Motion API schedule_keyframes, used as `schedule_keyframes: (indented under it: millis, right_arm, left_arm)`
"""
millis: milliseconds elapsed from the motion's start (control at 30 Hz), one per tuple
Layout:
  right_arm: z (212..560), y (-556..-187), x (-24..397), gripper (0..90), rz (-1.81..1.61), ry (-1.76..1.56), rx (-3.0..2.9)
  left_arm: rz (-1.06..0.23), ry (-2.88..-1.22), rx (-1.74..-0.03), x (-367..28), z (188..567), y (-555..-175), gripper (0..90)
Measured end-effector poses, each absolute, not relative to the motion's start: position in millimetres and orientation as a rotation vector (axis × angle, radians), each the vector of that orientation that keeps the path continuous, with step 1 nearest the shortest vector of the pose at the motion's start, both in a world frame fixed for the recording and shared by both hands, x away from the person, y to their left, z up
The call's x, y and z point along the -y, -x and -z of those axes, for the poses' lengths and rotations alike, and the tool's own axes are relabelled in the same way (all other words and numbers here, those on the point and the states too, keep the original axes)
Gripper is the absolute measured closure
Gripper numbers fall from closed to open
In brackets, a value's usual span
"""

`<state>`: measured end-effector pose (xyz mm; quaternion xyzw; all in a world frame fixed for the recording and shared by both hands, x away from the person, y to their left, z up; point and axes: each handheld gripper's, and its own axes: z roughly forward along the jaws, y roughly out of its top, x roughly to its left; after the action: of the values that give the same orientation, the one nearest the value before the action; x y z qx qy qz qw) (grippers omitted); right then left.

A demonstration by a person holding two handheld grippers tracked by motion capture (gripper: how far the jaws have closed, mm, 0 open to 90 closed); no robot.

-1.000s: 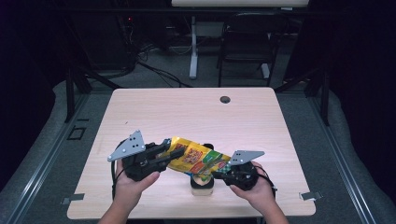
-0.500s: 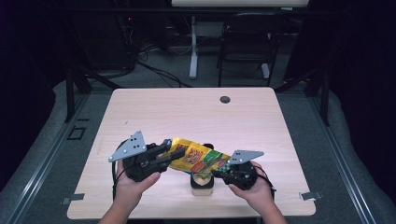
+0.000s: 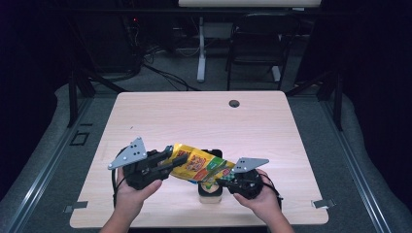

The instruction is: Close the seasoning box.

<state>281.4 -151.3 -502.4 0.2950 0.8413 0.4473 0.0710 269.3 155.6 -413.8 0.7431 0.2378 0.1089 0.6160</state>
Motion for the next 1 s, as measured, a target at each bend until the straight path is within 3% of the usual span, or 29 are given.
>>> schedule_keyframes:
  millis: [1000]
  right_arm:
    - [500, -280, 147, 84.7, -1.424, -0.875, -2.477]
  left_arm:
    - [-0.250, -1.705, -0.599, -181, 428, -271, 70.9]
